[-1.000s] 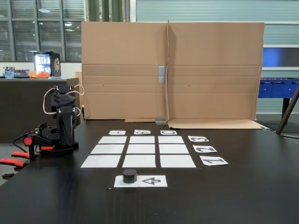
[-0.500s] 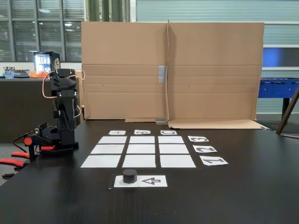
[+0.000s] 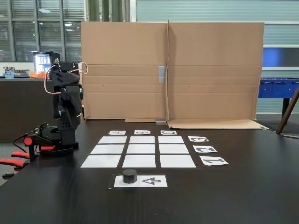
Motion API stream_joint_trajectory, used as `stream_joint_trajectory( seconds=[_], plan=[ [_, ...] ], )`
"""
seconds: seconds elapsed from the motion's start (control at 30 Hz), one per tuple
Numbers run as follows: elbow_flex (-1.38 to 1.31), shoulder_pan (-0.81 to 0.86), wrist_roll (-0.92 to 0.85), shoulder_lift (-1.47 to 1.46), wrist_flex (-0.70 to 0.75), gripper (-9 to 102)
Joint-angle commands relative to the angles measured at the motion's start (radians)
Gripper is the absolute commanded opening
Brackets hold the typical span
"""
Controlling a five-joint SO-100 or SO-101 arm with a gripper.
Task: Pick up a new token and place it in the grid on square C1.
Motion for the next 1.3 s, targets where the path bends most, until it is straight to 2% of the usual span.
stream_joint_trajectory(
  seconds=[0.0, 0.3, 0.6, 1.27],
  plan=[
    [-0.067, -0.023, 0.003, -0.048, 0.000, 53],
    [-0.169, -0.089, 0.049, -0.202, 0.034, 56],
    [-0.399, -0.132, 0.089, -0.360, 0.141, 57],
    [-0.825, -0.202, 0.112, -0.854, 0.255, 58]
  ],
)
